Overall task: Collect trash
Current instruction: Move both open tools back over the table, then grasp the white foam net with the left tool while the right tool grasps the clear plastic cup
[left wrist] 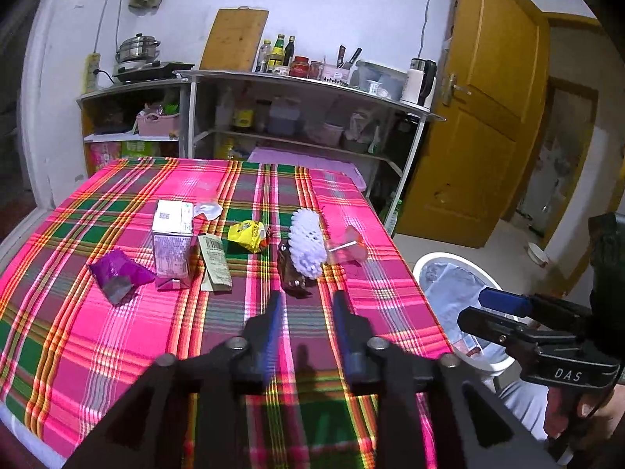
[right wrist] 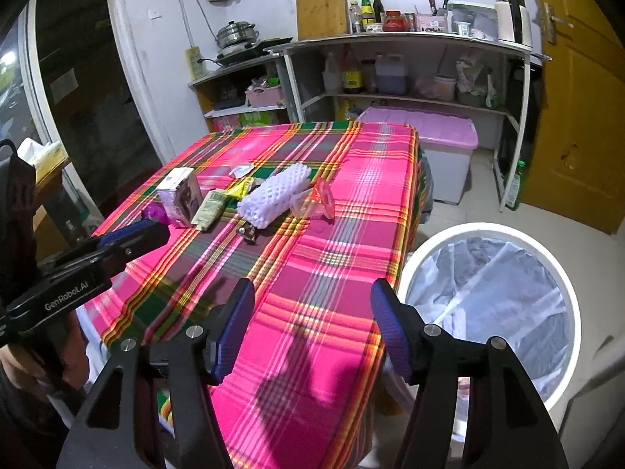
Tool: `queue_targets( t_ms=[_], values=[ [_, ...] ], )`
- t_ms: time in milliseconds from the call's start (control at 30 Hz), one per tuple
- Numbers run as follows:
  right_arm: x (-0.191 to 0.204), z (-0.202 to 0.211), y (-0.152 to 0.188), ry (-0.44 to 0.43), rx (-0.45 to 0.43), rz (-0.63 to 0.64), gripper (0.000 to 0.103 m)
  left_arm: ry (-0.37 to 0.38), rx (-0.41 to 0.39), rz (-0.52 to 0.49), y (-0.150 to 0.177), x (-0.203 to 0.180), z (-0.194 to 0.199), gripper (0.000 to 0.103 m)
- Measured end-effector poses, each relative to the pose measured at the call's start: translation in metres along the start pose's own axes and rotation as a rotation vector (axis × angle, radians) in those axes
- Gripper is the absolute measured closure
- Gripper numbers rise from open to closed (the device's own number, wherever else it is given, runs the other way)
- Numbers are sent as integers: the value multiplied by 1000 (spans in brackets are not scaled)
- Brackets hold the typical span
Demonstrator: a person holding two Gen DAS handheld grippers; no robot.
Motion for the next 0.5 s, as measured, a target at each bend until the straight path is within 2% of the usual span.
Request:
queue_targets(
  t_ms=[100,500],
  values=[
    [-5,-4,-1,3,6,-6,41,1,12,4,-5,1,-11,64],
    [-29,-22,0,10,34,-44,41,-12,74,-32,-16,-8,-74,64]
  ],
)
Point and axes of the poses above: each gripper's, at about its wrist camera, not at the fingertips, and z roughly against the way its jaws point, x to its left, y to its underside, the point moved 10 cm from there along -z, roughly the way its jaws point, and after that the axes turned 13 degrees about z, right-handed, at the moved point
